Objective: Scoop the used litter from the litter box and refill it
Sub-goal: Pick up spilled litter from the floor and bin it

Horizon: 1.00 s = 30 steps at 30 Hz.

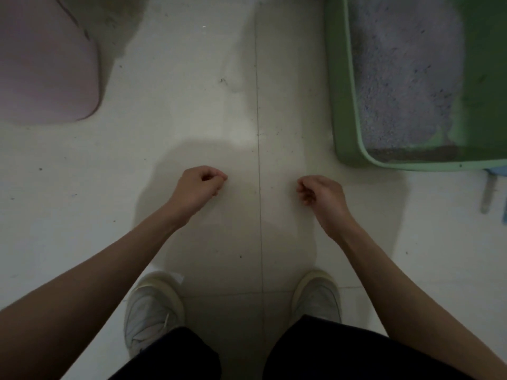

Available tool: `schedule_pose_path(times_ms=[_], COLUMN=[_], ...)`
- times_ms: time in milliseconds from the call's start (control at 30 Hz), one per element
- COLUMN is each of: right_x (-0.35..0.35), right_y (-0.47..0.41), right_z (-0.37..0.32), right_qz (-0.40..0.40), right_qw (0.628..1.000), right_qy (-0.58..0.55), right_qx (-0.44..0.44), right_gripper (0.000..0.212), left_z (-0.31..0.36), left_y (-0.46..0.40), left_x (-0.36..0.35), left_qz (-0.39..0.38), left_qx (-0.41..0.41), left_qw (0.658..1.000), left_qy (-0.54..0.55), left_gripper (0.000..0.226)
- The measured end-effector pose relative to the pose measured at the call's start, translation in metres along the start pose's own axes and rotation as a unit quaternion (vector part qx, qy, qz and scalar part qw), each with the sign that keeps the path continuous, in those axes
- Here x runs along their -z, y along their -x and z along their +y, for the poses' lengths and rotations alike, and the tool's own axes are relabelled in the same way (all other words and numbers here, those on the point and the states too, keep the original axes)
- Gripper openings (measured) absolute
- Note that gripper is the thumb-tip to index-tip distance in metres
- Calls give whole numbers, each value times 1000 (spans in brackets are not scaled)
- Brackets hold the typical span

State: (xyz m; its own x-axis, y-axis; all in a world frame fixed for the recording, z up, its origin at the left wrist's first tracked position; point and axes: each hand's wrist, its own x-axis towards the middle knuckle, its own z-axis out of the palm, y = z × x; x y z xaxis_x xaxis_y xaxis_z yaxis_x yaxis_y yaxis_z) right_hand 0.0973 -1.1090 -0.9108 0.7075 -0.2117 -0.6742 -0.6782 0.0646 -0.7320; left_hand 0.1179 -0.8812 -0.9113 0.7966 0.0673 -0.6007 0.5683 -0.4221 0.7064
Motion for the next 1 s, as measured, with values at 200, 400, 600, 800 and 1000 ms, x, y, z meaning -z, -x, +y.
schedule_pose_path(times_ms=[200,400,600,800,1000], right_x=[-12,-32,-33,-29,-6], right_y=[2,-10,-7,-9,-3], right_z=[6,7,7,7,-6], right_qz=[-4,-41,-57,-52,-7], right_qw=[941,875,851,879,1000], right_qy=[311,444,482,433,-8], right_qx=[134,186,201,195,15], right_gripper=[12,20,19,17,15], left_z=[6,10,5,-1,-6], left_y=[3,-3,-6,-5,-6], left_x=[-27,-50,-58,-57,-50], left_qz=[-11,-15,-38,-30,-19], left_qx=[-136,-185,-224,-301,-317], left_qw=[973,961,941,889,878], left_qy=[-185,-207,-252,-344,-359], left_gripper=[12,21,12,13,22])
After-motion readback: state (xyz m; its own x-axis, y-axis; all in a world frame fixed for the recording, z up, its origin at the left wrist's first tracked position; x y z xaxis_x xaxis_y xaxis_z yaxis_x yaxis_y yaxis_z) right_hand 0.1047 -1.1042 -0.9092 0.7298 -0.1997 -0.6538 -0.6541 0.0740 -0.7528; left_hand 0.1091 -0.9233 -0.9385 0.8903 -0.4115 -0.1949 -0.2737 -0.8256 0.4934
